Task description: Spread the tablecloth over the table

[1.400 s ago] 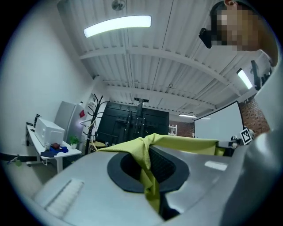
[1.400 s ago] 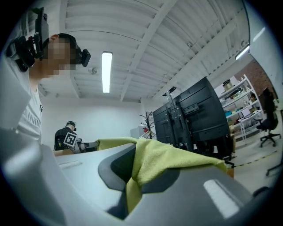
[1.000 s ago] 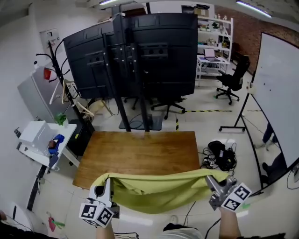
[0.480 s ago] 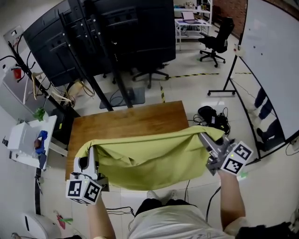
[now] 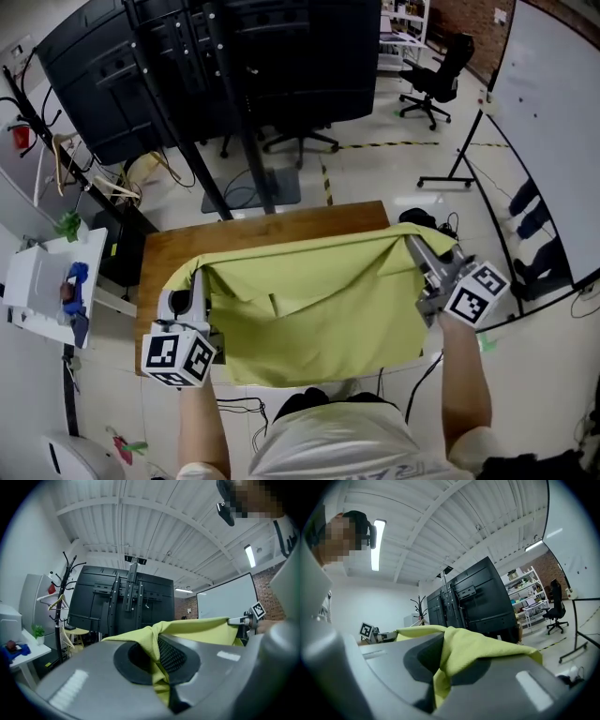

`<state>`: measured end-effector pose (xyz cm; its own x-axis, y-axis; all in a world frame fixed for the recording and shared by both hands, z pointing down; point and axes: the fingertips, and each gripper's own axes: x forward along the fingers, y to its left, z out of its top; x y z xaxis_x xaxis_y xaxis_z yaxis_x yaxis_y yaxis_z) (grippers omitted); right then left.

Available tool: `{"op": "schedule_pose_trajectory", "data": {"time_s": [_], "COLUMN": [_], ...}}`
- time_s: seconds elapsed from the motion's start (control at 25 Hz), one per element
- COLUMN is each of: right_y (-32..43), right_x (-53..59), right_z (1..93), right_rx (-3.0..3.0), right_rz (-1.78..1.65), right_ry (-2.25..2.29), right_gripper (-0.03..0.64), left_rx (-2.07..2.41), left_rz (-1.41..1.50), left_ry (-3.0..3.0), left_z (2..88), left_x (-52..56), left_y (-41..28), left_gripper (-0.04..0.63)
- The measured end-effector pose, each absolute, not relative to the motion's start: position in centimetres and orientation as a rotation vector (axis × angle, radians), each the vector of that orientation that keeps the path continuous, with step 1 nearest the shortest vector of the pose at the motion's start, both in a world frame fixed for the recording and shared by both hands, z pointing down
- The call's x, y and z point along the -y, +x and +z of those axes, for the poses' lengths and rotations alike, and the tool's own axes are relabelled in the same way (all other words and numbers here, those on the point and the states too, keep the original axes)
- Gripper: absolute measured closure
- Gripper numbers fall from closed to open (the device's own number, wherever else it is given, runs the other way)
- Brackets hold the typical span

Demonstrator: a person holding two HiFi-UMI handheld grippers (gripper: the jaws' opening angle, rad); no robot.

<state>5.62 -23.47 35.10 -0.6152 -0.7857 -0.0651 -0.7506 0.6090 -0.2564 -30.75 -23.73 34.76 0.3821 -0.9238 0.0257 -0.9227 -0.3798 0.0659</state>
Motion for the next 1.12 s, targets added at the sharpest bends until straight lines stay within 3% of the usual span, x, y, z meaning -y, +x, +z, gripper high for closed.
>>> {"op": "schedule_pose_trajectory", "data": {"time_s": [0.68,1.12], "right_y": [8.7,10.9], "right_x": [38.2,51.2], "right_z": [40.3,50.2], "right_rx": [-2.606,-2.629], "right_rz": [-0.474,-0.747], "right_ry": [-1.499,-1.536], "right_gripper": [0.605,0.605], "left_rx": [1.591,1.559], "left_rz": [0.085,0.258], "left_ry": [2.528,2.418], "left_z": [41.3,50.9], "left_x": [37.3,50.7], "left_y": [-28.1,-26.0], "left_gripper": [0.588,0.588]}}
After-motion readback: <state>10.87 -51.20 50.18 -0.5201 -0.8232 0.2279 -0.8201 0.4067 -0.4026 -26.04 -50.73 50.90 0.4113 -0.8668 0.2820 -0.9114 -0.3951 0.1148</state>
